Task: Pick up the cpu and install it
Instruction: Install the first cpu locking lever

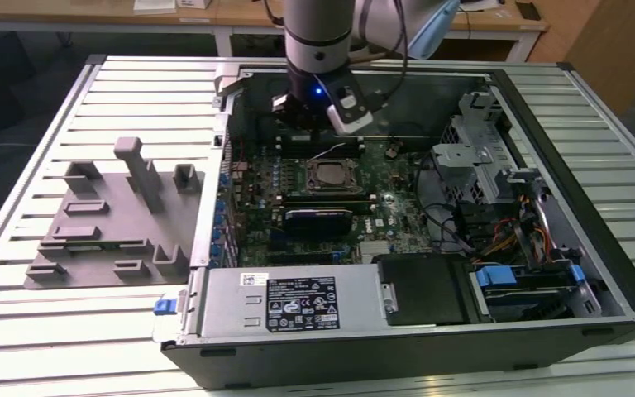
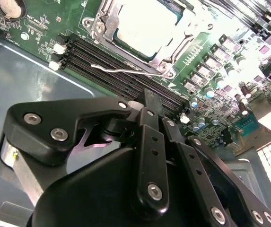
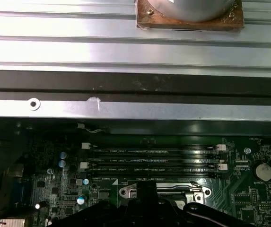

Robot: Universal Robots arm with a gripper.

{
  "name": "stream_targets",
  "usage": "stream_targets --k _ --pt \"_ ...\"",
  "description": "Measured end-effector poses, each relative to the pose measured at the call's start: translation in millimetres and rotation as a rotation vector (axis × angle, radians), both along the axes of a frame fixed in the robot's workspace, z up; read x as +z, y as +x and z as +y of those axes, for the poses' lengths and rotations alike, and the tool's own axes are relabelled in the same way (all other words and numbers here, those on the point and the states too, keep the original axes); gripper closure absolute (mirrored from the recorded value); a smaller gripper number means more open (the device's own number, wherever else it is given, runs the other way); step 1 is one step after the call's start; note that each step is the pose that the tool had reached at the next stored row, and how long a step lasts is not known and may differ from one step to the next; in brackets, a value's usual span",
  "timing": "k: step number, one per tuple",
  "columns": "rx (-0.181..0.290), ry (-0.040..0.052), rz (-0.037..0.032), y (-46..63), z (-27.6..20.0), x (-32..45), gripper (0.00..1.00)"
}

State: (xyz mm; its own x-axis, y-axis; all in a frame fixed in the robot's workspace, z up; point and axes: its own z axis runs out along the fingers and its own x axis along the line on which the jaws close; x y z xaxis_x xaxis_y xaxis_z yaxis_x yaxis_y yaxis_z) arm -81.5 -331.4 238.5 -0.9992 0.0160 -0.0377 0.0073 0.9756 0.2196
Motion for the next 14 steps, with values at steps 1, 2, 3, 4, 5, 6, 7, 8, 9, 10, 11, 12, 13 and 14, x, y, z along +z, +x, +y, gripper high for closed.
stream_targets --k 1,2,3,4,5,6,7,8,9,10,11,12,13,14 --pt "0.000 -0.0002 0.0001 0.7 0.0 -0.3 0.89" --pt "0.000 -0.0002 0.0001 1.5 0.0 -0.6 0.89" --pt "0.000 -0.0003 0.0000 2.0 0.0 -1.1 0.89" --pt "0.000 -0.0003 -0.0007 2.5 0.0 -1.7 0.89" --pt "-0.001 -0.0006 -0.0023 2.8 0.0 -2.4 0.89" --pt "-0.001 -0.0009 -0.0050 3.0 0.0 -3.2 0.89" --pt "-0.001 -0.0011 -0.0087 3.1 0.0 -3.9 0.89" --pt "0.000 -0.0013 -0.0123 3.4 0.0 -4.6 0.89" --pt "0.000 -0.0014 -0.0156 3.7 0.0 -5.3 0.89" --pt "0.000 -0.0015 -0.0189 4.0 0.0 -5.9 0.89" --pt "-0.001 -0.0016 -0.0219 4.4 0.0 -6.6 0.89" --pt "-0.001 -0.0017 -0.0247 4.9 0.0 -7.2 0.89" --pt "-0.001 -0.0017 -0.0271 5.3 0.0 -7.8 0.89" --pt "-0.001 -0.0018 -0.0301 5.7 0.0 -8.6 0.89"
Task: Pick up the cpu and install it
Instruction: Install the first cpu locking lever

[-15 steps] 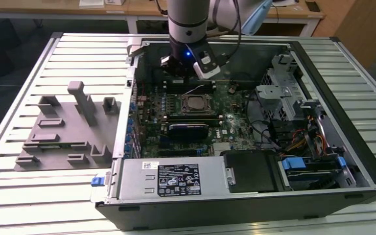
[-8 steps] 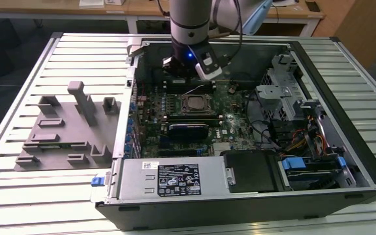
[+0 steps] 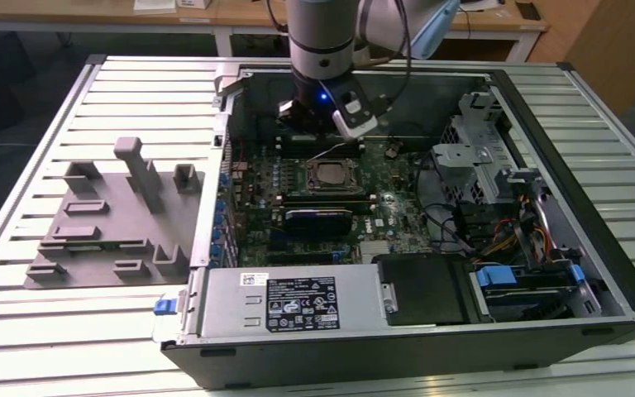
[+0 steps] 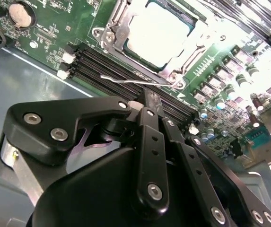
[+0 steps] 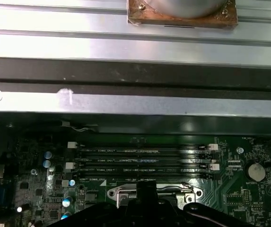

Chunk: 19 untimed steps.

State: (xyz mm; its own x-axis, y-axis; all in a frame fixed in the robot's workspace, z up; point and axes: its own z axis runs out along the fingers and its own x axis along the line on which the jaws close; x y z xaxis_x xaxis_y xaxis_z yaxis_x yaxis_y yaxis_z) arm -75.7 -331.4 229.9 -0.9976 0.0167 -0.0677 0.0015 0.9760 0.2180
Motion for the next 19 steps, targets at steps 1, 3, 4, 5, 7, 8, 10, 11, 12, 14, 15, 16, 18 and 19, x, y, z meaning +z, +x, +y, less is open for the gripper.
stream_targets --k 1,3,4,5,7,8,10,11,12,14,15,16,18,19 --pt "0.000 0.0000 -0.0033 0.3 0.0 -0.7 0.89" --pt "0.000 -0.0002 -0.0101 0.8 0.0 -2.1 0.89" --pt "0.000 -0.0002 -0.0136 1.0 -0.1 -2.7 0.89" --pt "0.000 -0.0003 -0.0175 1.1 0.0 -3.4 0.89" --pt "0.000 -0.0004 -0.0261 1.3 0.0 -4.6 0.89" --pt "0.000 -0.0007 -0.0302 1.4 0.0 -5.2 0.89" --pt "0.000 -0.0011 -0.0380 1.7 0.0 -6.4 0.89" --pt "-0.001 -0.0015 -0.0419 1.8 0.0 -6.9 0.89" --pt "-0.001 -0.0019 -0.0465 1.9 0.0 -7.6 0.89" --pt "-0.001 -0.0030 -0.0562 1.9 0.0 -8.8 0.89" --pt "-0.002 -0.0032 -0.0597 1.9 0.0 -9.4 0.89" --pt "-0.004 -0.0038 -0.0609 2.0 0.0 -9.8 0.89" --pt "-0.020 -0.0055 -0.0609 2.0 0.0 -10.3 0.89" --pt "-0.031 -0.0061 -0.0610 2.0 0.0 -10.6 0.89"
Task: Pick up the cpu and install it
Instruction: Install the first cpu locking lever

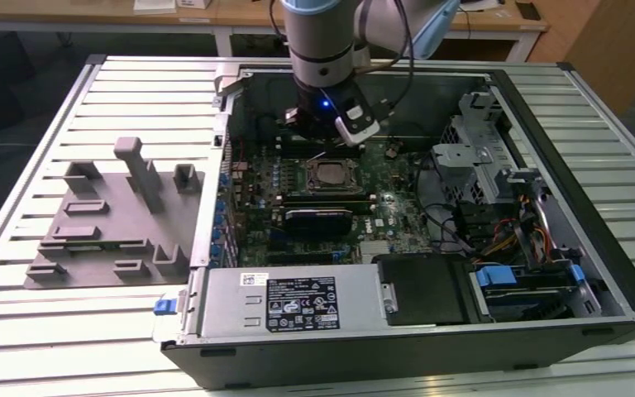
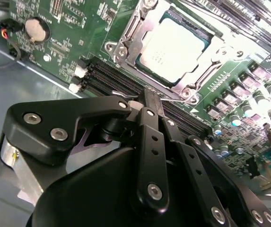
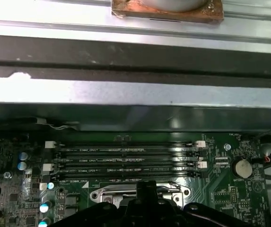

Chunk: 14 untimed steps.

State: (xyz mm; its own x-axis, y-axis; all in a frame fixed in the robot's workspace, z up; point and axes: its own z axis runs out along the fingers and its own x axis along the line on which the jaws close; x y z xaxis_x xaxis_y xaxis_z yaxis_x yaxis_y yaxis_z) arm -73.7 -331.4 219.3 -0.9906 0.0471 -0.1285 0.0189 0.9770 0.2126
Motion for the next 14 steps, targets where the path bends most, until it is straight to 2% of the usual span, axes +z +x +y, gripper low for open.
stream_targets --k 3,8,14 --pt "-0.029 -0.0008 -0.0001 0.2 0.4 -0.9 0.89" --pt "-0.049 -0.0018 -0.0001 1.3 2.3 -2.4 0.89" --pt "-0.060 -0.0108 -0.0003 2.0 3.5 -5.1 0.89"
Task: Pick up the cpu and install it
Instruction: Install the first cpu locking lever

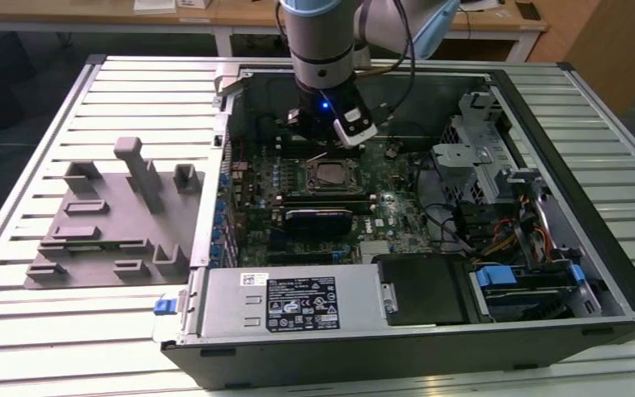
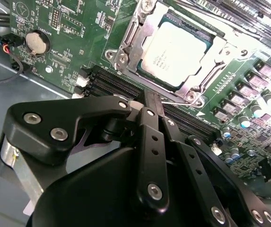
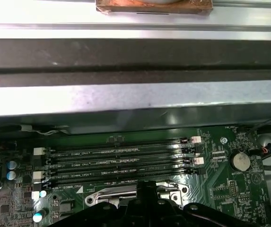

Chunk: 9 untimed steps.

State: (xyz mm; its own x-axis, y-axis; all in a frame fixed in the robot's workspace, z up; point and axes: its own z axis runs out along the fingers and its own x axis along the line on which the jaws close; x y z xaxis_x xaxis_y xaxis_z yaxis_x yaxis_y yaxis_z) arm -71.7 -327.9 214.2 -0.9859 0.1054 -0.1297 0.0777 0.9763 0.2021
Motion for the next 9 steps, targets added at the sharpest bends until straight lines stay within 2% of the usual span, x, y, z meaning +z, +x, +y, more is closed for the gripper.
stream_targets --k 9 --pt "-0.001 -0.0171 0.0000 0.3 6.3 -2.2 0.89"
